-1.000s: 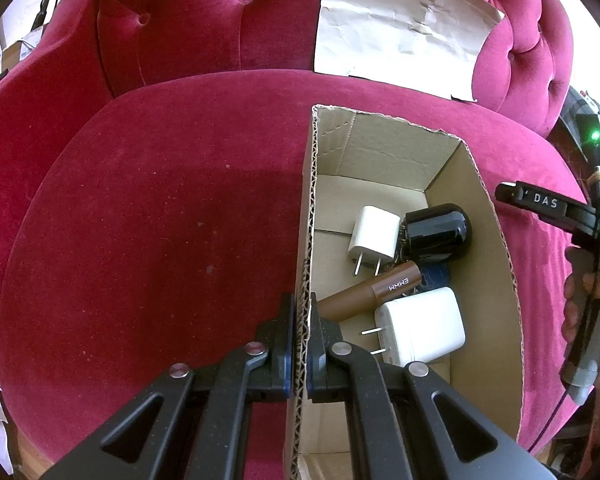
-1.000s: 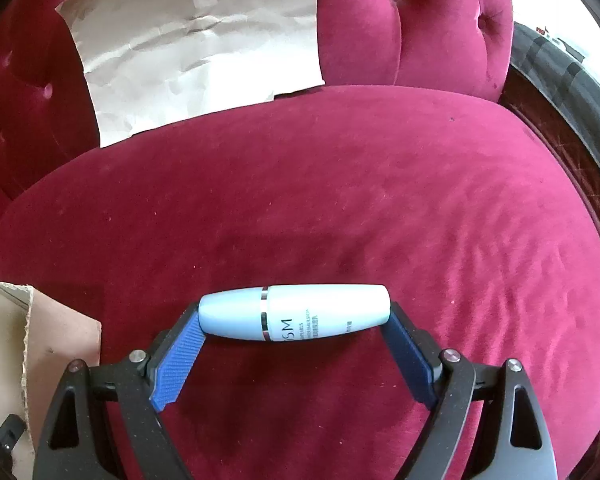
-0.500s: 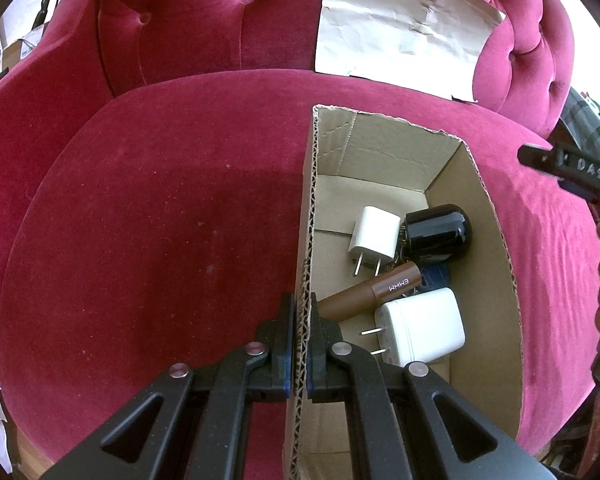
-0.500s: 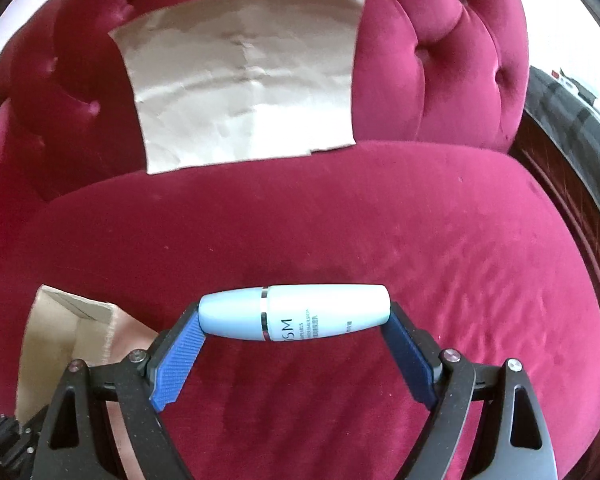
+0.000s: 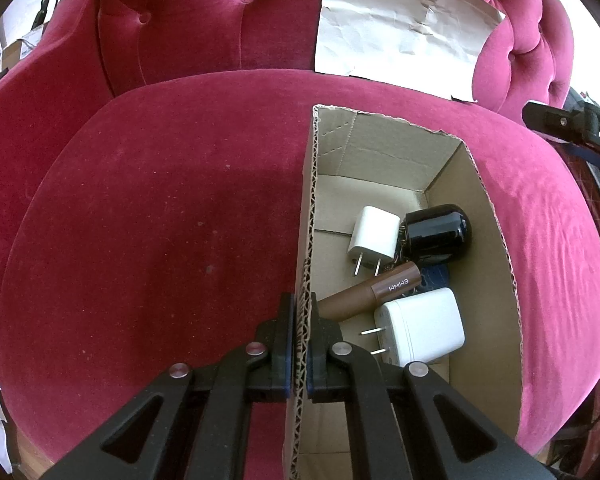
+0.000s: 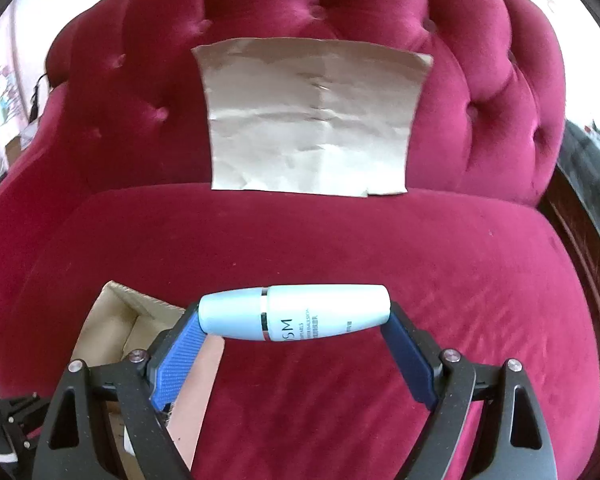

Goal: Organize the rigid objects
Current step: 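Lift and carry the white bottle with the right tool over the box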

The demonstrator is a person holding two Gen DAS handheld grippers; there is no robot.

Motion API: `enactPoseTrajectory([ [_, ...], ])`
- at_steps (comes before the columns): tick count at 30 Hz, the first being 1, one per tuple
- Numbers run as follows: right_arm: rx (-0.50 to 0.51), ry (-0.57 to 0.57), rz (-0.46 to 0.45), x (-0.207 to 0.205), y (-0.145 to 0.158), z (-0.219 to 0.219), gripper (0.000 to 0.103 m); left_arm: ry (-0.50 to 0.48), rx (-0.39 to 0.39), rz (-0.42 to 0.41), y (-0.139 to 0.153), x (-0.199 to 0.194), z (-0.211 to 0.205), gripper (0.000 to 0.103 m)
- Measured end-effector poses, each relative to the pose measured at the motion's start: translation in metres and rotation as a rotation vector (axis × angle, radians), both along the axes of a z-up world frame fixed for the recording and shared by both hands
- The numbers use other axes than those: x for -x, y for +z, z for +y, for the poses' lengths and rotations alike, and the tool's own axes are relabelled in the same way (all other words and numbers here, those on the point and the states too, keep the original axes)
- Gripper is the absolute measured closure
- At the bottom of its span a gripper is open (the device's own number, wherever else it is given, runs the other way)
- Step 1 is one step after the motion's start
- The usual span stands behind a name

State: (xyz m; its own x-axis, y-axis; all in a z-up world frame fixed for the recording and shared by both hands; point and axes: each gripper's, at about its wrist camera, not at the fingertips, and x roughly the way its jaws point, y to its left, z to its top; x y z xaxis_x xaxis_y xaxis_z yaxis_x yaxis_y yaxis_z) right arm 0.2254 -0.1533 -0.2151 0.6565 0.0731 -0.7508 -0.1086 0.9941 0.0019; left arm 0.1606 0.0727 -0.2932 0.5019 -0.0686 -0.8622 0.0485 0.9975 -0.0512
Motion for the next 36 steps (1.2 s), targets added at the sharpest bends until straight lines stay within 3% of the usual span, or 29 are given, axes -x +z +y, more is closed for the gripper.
enactPoseTrajectory([
  [14, 0.014, 0.216, -0.003, 0.018, 0.007, 0.053, 0.013, 0.001, 0.001, 0.000, 0.000, 0.001, -0.001, 0.099],
  [36, 0.028, 0.433, 0.068, 0.035, -0.023, 0.103, 0.013, -0.001, 0.000, 0.000, 0.000, 0.000, -0.001, 0.099],
])
